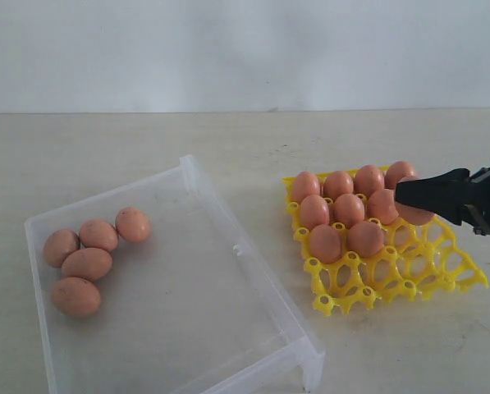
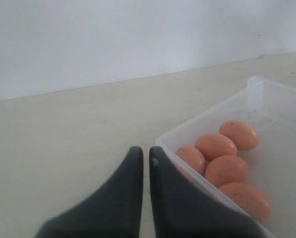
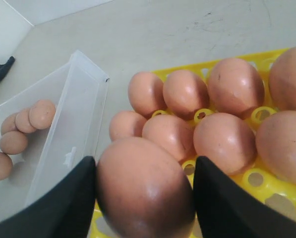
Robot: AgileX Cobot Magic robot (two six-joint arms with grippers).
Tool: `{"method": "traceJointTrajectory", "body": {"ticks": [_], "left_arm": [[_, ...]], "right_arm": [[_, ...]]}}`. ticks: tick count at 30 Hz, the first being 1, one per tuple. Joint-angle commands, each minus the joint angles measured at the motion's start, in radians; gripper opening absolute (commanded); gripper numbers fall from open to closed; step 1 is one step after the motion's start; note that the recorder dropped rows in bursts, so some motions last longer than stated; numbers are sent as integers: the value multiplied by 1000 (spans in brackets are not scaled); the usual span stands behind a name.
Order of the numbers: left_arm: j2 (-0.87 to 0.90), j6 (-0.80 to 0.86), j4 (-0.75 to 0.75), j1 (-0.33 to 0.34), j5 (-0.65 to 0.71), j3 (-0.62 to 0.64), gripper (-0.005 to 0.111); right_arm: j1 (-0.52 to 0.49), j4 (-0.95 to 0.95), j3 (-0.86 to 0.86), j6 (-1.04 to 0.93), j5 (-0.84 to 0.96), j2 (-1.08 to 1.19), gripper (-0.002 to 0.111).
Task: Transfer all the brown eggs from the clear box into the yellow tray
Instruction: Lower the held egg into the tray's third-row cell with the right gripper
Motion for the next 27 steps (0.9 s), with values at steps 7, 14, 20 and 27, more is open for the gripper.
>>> {"method": "traceJointTrajectory", "body": {"ticks": [7,14,20,27], "left_arm": [[-3,-1,-7,-3,-8,4,4],[-3,-1,-7,-3,-8,4,4],[-3,-1,-7,-3,-8,4,4],[-3,-1,-7,-3,-8,4,4]], "right_arm": [[-1,17,-3,-12,-1,0,0],[-1,35,-3,-12,52,0,0],[-1,66,-3,-20,47,23,0],[-1,69,-3,-22,-34,127,0]]}}
